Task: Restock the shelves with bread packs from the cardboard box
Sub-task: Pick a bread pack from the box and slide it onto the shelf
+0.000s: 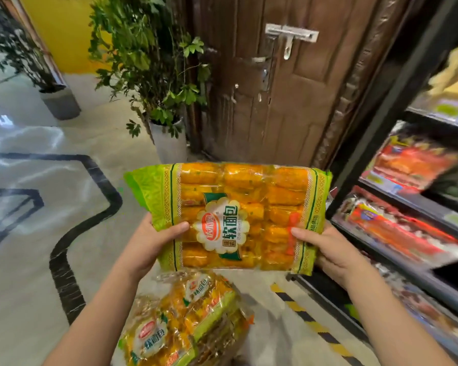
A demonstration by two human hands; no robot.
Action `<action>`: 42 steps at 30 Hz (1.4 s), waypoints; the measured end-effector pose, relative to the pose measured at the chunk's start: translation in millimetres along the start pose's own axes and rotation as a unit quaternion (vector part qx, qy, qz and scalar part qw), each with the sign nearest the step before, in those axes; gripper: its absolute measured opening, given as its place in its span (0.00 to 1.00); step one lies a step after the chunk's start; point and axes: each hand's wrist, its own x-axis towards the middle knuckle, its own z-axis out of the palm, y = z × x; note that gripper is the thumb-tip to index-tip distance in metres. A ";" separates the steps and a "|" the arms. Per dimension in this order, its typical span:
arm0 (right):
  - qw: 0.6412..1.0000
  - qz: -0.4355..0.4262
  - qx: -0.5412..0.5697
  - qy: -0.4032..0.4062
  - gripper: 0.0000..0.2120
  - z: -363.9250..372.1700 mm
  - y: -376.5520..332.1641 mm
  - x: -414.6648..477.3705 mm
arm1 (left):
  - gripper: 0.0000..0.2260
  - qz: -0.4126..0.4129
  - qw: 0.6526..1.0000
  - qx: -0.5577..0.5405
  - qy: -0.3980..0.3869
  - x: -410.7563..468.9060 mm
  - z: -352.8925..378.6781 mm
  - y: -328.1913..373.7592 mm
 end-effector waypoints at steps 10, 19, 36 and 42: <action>0.971 -0.063 -0.034 0.228 0.40 -78.9 13.6 -180.5 | 0.43 0.012 0.972 0.013 -0.235 3.3 146.0 0.1; 0.915 -0.052 -0.035 0.398 0.37 -154.5 60.5 -353.8 | 0.46 -0.047 0.909 0.061 -0.409 -55.6 315.6 -22.2; 0.852 0.036 -0.052 0.519 0.16 -333.1 120.3 -570.6 | 0.16 -0.064 0.849 0.205 -0.483 -214.2 576.7 -80.0; 0.838 0.068 -0.082 0.535 0.14 -389.1 130.3 -567.0 | 0.16 -0.049 0.854 0.242 -0.459 -203.2 627.4 -99.9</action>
